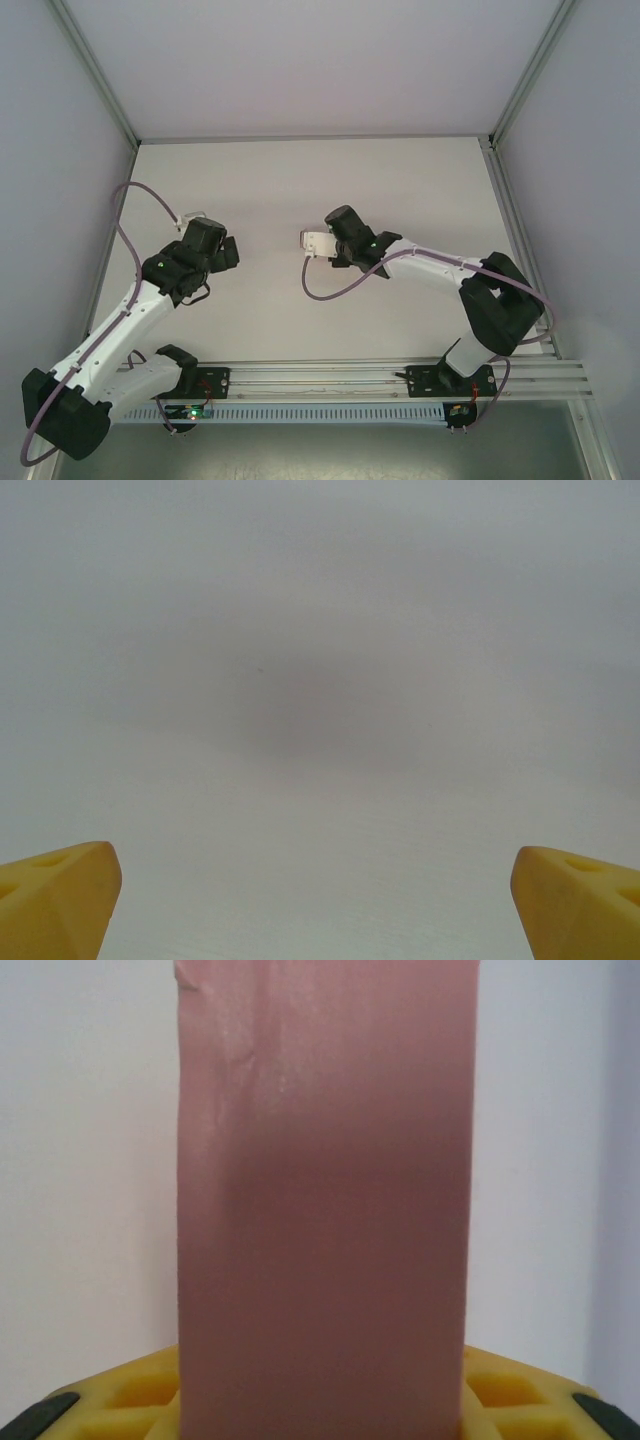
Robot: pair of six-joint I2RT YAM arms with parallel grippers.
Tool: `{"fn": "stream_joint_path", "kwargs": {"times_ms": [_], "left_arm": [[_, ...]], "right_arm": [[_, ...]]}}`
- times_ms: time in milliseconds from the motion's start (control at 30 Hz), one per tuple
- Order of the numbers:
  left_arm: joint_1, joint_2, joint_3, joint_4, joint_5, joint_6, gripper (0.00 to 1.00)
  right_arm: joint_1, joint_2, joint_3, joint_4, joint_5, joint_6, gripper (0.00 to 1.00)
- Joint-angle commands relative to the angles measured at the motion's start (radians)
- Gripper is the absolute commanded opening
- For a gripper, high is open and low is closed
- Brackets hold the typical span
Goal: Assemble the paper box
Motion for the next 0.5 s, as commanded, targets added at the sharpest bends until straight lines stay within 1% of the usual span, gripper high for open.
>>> {"fn": "stream_joint_path", "kwargs": {"times_ms": [0,67,133,167,233,267,333,400,467], "left_arm": [[0.021,-0.013,-0.019,-0.008,-0.115,-0.031,1.0],[0.023,-0.012,-0.031,0.009,-0.124,-0.033,1.0],[0.026,-0.012,-0.044,0.031,-0.134,-0.033,1.0],[0.03,-0.012,-0.047,0.04,-0.139,-0.034,1.0],[0.037,-0.013,-0.054,0.064,-0.135,-0.021,1.0],[0.042,-0.011,-0.057,0.073,-0.136,-0.017,1.0],[0.053,-0.005,-0.066,0.096,-0.135,-0.006,1.0],[0.064,0.001,-0.071,0.116,-0.134,0.007,1.0],[0.074,0.004,-0.081,0.15,-0.146,0.033,1.0]], "right_arm": [[0.038,0.023,-0.061,0.221,0.167,0.004,0.38],[0.072,0.045,-0.099,0.242,0.201,-0.02,0.42],[0.107,0.046,-0.148,0.255,0.22,-0.041,0.51],[0.119,0.034,-0.169,0.25,0.223,-0.041,0.58],[0.145,-0.012,-0.197,0.197,0.215,-0.003,0.82],[0.15,-0.041,-0.198,0.145,0.189,0.021,0.89],[0.161,-0.104,-0.21,0.088,0.15,0.073,0.98],[0.179,-0.178,-0.226,0.059,0.136,0.101,0.98],[0.186,-0.256,-0.232,0.006,0.076,0.123,0.98]]}}
